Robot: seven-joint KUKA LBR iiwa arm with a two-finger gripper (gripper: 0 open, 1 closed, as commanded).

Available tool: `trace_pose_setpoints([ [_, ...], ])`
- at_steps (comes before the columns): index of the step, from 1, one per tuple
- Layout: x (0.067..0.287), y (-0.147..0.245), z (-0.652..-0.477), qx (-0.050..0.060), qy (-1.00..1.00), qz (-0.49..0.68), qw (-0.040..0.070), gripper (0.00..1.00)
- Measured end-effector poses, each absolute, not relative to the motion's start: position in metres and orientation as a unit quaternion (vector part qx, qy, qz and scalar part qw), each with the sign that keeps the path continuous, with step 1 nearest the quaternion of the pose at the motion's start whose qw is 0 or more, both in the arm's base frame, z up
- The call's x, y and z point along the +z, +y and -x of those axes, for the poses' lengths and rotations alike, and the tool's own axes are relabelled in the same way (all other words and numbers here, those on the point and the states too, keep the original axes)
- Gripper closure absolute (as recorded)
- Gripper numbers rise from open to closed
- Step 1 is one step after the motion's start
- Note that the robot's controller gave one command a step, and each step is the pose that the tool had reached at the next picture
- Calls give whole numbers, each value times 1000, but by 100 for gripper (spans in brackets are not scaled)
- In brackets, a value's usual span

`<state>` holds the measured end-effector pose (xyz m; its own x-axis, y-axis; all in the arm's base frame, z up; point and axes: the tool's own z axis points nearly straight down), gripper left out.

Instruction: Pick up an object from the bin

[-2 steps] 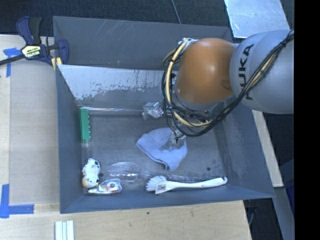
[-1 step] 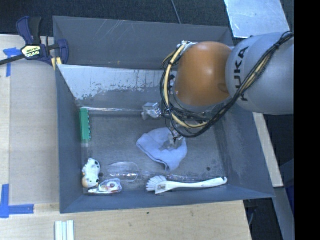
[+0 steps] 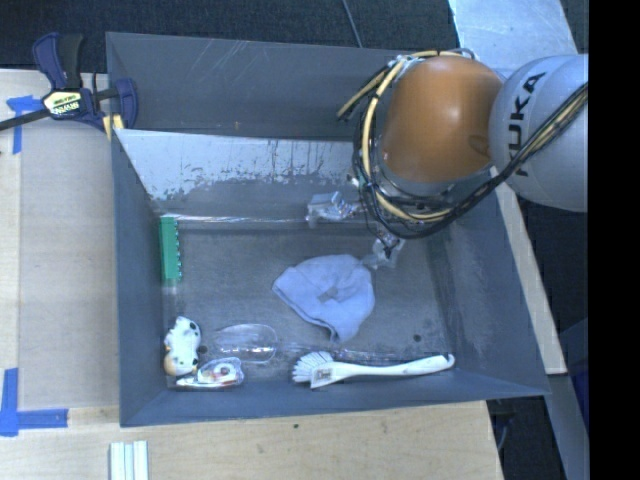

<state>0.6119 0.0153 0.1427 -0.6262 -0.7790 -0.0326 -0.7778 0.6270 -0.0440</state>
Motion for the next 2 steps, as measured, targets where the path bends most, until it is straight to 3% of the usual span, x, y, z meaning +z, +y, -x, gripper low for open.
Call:
trace_pose_setpoints([
  [1,68,58,-579,-8,932,362,20,0],
  [2,82,43,-597,-17,894,447,30,100],
])
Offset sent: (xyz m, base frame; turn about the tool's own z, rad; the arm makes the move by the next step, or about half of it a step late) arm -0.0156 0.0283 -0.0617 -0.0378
